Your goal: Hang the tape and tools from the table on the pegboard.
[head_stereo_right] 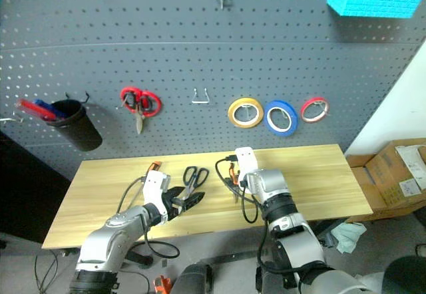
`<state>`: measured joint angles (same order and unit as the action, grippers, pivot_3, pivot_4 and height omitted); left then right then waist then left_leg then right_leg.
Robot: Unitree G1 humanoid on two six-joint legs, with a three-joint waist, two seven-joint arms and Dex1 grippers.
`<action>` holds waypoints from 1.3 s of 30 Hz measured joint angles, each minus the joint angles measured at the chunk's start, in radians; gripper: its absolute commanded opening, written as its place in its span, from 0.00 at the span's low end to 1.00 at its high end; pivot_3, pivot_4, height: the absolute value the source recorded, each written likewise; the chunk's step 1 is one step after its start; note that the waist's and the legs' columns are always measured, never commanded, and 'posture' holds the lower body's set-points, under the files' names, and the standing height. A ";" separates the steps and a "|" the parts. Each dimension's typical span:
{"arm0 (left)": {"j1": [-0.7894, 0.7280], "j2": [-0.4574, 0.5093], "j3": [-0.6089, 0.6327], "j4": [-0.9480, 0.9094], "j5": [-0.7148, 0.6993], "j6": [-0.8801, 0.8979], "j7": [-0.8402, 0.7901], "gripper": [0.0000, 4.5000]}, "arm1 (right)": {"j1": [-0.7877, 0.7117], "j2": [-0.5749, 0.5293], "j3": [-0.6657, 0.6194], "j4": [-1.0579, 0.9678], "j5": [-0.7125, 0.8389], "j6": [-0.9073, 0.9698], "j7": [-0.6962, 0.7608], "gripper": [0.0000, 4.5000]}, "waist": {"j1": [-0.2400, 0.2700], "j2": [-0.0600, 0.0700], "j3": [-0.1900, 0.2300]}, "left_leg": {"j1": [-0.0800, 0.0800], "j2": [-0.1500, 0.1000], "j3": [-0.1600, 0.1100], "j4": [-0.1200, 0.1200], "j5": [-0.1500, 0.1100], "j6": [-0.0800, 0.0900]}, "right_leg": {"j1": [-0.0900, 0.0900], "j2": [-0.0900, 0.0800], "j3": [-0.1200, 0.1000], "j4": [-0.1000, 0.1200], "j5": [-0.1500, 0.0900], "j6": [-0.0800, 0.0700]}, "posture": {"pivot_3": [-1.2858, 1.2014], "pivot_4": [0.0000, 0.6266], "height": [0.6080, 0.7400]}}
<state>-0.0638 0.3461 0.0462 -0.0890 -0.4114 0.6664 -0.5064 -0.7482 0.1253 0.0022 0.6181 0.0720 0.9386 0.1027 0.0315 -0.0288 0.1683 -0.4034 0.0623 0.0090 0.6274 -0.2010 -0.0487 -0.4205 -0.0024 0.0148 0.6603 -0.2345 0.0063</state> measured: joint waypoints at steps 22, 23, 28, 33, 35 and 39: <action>0.092 -0.006 0.041 -0.134 -0.057 0.055 0.016 1.00 | -0.202 0.008 -0.177 0.315 0.128 -0.084 -0.200 0.99 | -0.005 0.000 0.064 | -0.021 0.001 -0.006 -0.003 -0.001 0.001 | -0.020 0.001 -0.002 -0.001 -0.002 -0.001 | 0.62 0.41 1.00; 0.092 -0.006 0.041 -0.134 -0.057 0.055 0.016 1.00 | -0.205 0.008 -0.178 0.315 0.134 -0.080 -0.207 0.99 | -0.005 0.000 0.064 | -0.022 0.002 -0.006 -0.003 -0.001 0.001 | -0.020 0.001 -0.002 -0.001 -0.002 -0.001 | 0.62 0.41 1.00; 0.089 -0.006 0.041 -0.134 -0.059 0.055 0.017 1.00 | -0.214 0.012 -0.179 0.315 0.181 -0.065 -0.220 0.99 | -0.005 0.001 0.065 | -0.022 0.002 -0.006 -0.003 -0.001 0.001 | -0.020 0.001 -0.003 -0.001 -0.002 -0.001 | 0.62 0.41 1.00; 0.094 -0.001 0.041 -0.135 -0.059 0.055 0.016 1.00 | -0.220 0.014 -0.174 0.288 0.224 -0.019 -0.226 0.99 | -0.005 0.001 0.068 | -0.022 0.002 -0.006 -0.003 -0.001 0.001 | -0.021 0.001 -0.004 -0.002 -0.002 -0.001 | 0.62 0.41 1.00; 0.098 0.003 0.045 -0.135 -0.059 0.055 0.016 1.00 | -0.221 0.014 -0.167 0.268 0.227 -0.003 -0.234 0.99 | -0.005 0.001 0.068 | -0.022 0.002 -0.006 -0.004 -0.001 0.001 | -0.021 0.001 -0.004 -0.002 -0.002 -0.001 | 0.62 0.40 1.00; 0.098 0.004 0.058 -0.136 -0.059 0.055 0.016 1.00 | -0.221 0.015 -0.154 0.257 0.227 -0.003 -0.258 0.99 | -0.003 0.001 0.068 | -0.022 0.002 -0.006 -0.004 -0.001 0.001 | -0.021 0.001 -0.004 -0.003 -0.003 -0.001 | 0.63 0.40 1.00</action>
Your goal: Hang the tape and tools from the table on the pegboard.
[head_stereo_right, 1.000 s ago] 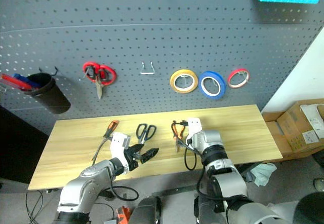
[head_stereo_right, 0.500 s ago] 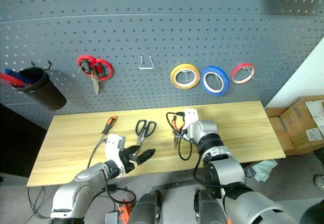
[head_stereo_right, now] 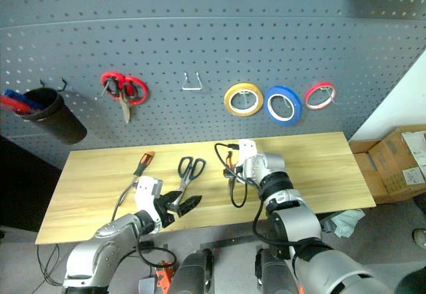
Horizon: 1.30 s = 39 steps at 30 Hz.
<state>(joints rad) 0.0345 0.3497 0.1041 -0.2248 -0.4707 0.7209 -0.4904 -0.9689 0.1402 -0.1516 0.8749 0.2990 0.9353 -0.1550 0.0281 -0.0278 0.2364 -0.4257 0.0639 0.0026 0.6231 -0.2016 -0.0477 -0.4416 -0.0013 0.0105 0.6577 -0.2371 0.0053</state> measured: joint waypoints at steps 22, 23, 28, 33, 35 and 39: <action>0.044 0.001 0.019 -0.052 -0.001 0.014 0.023 1.00 | -0.034 0.007 0.264 0.129 -0.131 -0.284 0.067 0.99 | 0.024 0.000 0.001 | -0.001 0.000 0.000 -0.003 0.000 0.000 | -0.002 0.000 -0.002 -0.002 0.000 0.000 | 0.65 0.39 1.00; 0.044 0.001 0.019 -0.053 -0.001 0.014 0.024 1.00 | -0.033 0.007 0.286 0.124 -0.142 -0.289 0.075 0.99 | 0.027 0.001 0.001 | -0.002 0.000 0.000 -0.003 0.000 0.000 | -0.002 0.000 -0.002 -0.002 0.000 0.000 | 0.64 0.39 1.00; 0.037 0.000 0.019 -0.053 -0.001 0.014 0.026 1.00 | -0.032 0.006 0.335 0.098 -0.163 -0.290 0.097 0.99 | 0.030 0.001 0.001 | -0.003 0.000 0.000 -0.004 0.000 0.000 | -0.002 0.000 -0.003 -0.005 0.000 0.000 | 0.64 0.39 1.00; 0.030 0.000 0.019 -0.052 -0.001 0.014 0.025 1.00 | -0.028 0.006 0.318 0.079 -0.151 -0.226 0.082 0.99 | 0.031 0.000 0.001 | -0.004 0.000 0.000 -0.009 0.000 0.000 | -0.002 0.000 -0.003 -0.010 0.000 0.000 | 0.64 0.39 1.00; 0.030 0.000 0.018 -0.052 -0.001 0.014 0.025 1.00 | -0.022 0.006 0.292 0.071 -0.135 -0.191 0.060 0.99 | 0.031 0.000 0.001 | -0.004 0.000 0.000 -0.010 0.000 0.000 | -0.002 0.000 -0.003 -0.011 0.000 0.000 | 0.64 0.39 1.00; 0.029 0.000 0.018 -0.052 -0.003 0.015 0.024 1.00 | -0.020 0.006 0.269 0.066 -0.118 -0.161 0.022 0.99 | 0.031 0.000 0.001 | -0.005 0.000 -0.001 -0.012 0.000 0.000 | -0.004 0.000 -0.003 -0.012 0.000 0.001 | 0.64 0.40 1.00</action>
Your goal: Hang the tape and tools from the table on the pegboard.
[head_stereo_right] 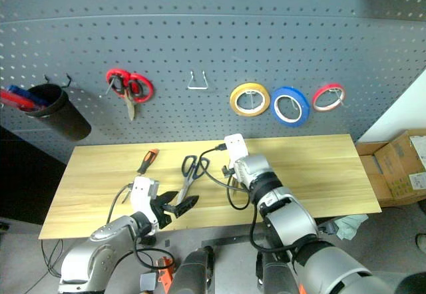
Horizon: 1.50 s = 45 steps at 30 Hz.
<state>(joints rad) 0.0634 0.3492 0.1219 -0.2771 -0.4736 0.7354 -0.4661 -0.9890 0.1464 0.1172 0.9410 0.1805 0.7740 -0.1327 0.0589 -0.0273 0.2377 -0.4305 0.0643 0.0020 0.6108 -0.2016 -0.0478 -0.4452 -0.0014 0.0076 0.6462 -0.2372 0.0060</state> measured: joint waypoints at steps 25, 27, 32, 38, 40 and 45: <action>0.031 0.015 0.005 -0.014 -0.019 0.003 0.002 1.00 | -0.004 0.000 -0.058 0.116 0.039 -0.064 -0.069 0.91 | 0.006 0.000 0.000 | 0.000 0.000 0.000 0.000 0.000 0.000 | 0.000 0.000 -0.001 0.000 0.000 0.000 | 0.65 0.42 1.00; 0.035 0.016 0.005 -0.017 -0.021 0.003 0.004 1.00 | -0.005 0.000 -0.058 0.120 0.039 -0.069 -0.069 0.80 | 0.006 0.000 0.000 | 0.000 0.000 0.000 0.000 0.000 0.000 | 0.000 0.000 -0.001 0.001 0.000 0.000 | 0.65 0.42 1.00; 0.036 0.016 0.006 -0.024 -0.030 0.003 0.009 1.00 | -0.007 0.000 -0.058 0.123 0.038 -0.072 -0.069 0.41 | 0.008 0.000 0.000 | 0.001 0.000 0.000 0.000 0.000 0.000 | 0.000 0.000 -0.001 0.001 0.000 0.000 | 0.65 0.42 1.00; 0.035 0.018 0.006 -0.025 -0.033 0.003 0.016 1.00 | -0.005 0.000 -0.057 0.123 0.037 -0.072 -0.066 0.39 | 0.008 0.000 0.000 | 0.001 0.000 0.000 0.000 0.000 0.000 | 0.000 0.000 -0.001 0.001 0.000 0.000 | 0.64 0.42 1.00; 0.034 0.018 0.006 -0.025 -0.033 0.003 0.017 1.00 | -0.004 0.000 -0.056 0.123 0.037 -0.072 -0.066 0.39 | 0.008 0.000 0.000 | 0.001 0.000 0.000 0.000 0.000 0.000 | 0.000 0.000 -0.001 0.001 0.000 0.000 | 0.64 0.42 1.00; 0.027 0.018 0.005 -0.025 -0.035 0.003 0.016 1.00 | -0.004 0.000 -0.052 0.123 0.031 -0.072 -0.061 0.39 | 0.007 0.000 0.000 | 0.001 0.000 0.000 0.000 0.000 0.000 | 0.000 0.000 -0.001 0.001 0.000 0.000 | 0.64 0.41 1.00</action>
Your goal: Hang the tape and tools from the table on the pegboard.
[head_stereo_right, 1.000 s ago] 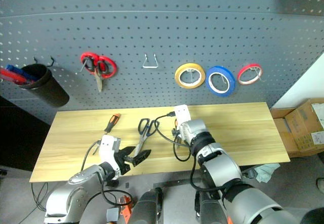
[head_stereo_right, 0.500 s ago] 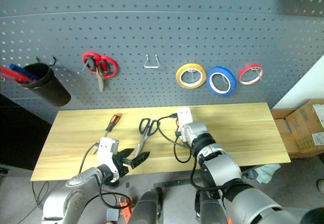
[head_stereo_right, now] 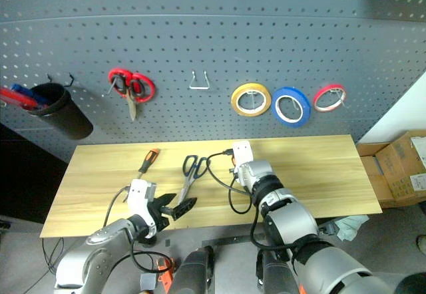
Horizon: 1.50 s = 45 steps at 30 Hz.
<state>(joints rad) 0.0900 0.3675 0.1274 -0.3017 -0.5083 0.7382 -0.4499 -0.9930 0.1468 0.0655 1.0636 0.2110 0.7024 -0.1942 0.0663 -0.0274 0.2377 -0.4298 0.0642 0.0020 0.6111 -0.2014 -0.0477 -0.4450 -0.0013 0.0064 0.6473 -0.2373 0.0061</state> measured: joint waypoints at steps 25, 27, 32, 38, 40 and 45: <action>-0.017 0.155 0.420 -0.233 -0.797 0.214 0.076 1.00 | 0.723 -0.360 -0.010 -1.697 0.219 0.073 0.508 0.39 | -0.009 -0.010 -0.028 | 0.009 0.001 -0.004 0.002 0.004 -0.007 | 0.006 0.003 -0.001 0.006 0.000 0.001 | 0.60 0.12 1.00; -0.073 0.149 0.419 -0.192 -0.807 0.188 0.099 1.00 | 0.637 -0.323 0.011 -1.644 0.161 -0.029 0.495 0.39 | -0.008 -0.013 -0.042 | 0.010 0.001 -0.003 0.004 0.004 -0.008 | 0.008 0.003 -0.001 0.006 0.002 0.001 | 0.61 0.08 1.00; -0.272 0.145 0.421 -0.058 -0.803 0.080 0.154 1.00 | 0.406 -0.219 0.076 -1.407 0.046 -0.319 0.498 0.39 | -0.001 -0.026 -0.081 | 0.009 0.001 -0.003 0.005 0.007 -0.011 | 0.012 0.004 -0.001 0.000 0.007 -0.001 | 0.61 0.03 1.00; -0.401 0.109 0.389 0.150 -0.578 -0.099 0.213 1.00 | 0.174 -0.146 0.071 -0.941 -0.073 -0.628 0.467 0.39 | 0.012 -0.033 -0.112 | 0.014 0.000 0.000 0.004 0.007 -0.012 | 0.018 0.002 0.001 -0.002 0.010 -0.005 | 0.62 0.00 1.00; -0.409 0.093 0.348 0.184 -0.506 -0.133 0.211 1.00 | 0.110 -0.125 0.071 -0.765 -0.101 -0.730 0.461 0.39 | 0.013 -0.034 -0.115 | 0.015 0.000 0.000 0.004 0.007 -0.012 | 0.018 0.003 0.001 -0.002 0.011 -0.006 | 0.63 0.00 1.00; -0.417 0.036 0.244 0.187 -0.421 -0.155 0.172 1.00 | -0.038 -0.076 0.060 -0.357 -0.146 -0.931 0.436 0.39 | 0.020 -0.036 -0.117 | 0.014 0.000 0.000 0.003 0.008 -0.013 | 0.017 0.002 0.001 -0.001 0.012 -0.007 | 0.64 0.01 1.00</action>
<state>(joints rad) -0.3271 0.4035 0.3709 -0.1144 -0.9294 0.5830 -0.2782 -1.0313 0.0713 0.1252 0.7070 0.0654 -0.2286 0.2413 0.0864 -0.0634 0.1207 -0.4158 0.0642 0.0020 0.6141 -0.1938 -0.0612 -0.4276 0.0010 0.0076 0.6460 -0.2257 -0.0007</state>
